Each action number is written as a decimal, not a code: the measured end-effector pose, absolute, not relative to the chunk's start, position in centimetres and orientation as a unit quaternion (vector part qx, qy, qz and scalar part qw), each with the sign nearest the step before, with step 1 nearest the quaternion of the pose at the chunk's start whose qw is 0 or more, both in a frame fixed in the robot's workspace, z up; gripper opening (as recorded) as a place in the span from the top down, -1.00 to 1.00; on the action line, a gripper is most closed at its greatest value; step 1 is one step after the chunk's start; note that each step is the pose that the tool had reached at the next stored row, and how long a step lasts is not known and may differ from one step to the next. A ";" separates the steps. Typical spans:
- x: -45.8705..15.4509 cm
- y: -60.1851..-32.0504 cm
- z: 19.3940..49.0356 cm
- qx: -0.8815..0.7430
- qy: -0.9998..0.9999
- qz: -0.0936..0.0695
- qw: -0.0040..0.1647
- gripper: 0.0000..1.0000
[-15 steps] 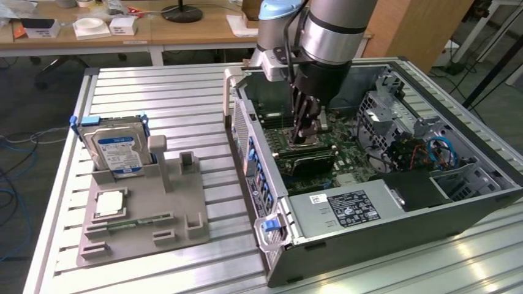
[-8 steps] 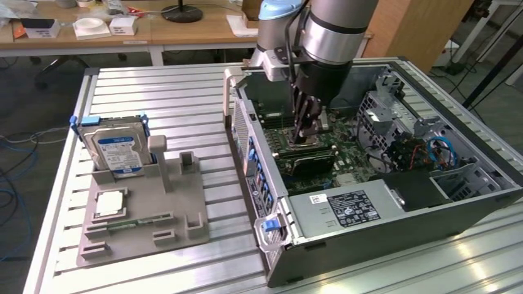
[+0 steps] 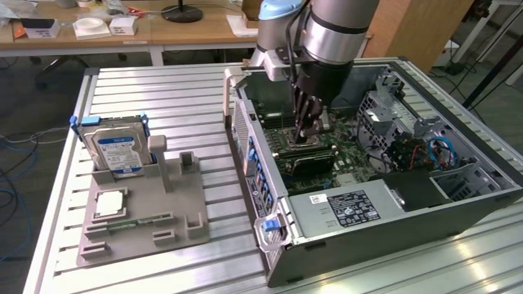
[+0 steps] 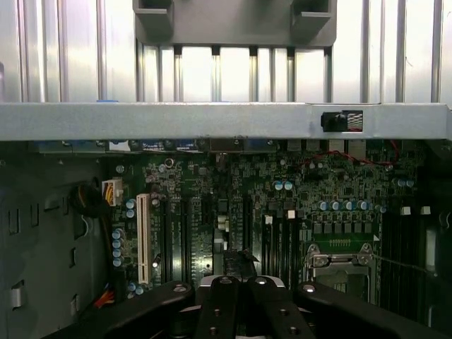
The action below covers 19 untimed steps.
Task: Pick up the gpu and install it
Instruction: 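Press down on the gpu until it lock into place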
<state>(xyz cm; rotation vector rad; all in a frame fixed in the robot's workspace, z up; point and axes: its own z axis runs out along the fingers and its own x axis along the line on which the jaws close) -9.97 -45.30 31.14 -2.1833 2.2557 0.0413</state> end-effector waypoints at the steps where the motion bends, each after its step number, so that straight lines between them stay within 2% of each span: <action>1: -9.9 -45.3 31.1 -0.695 0.718 0.013 0.001 0.79; 19: -9.6 -45.3 31.1 -0.695 0.718 0.013 0.001 0.79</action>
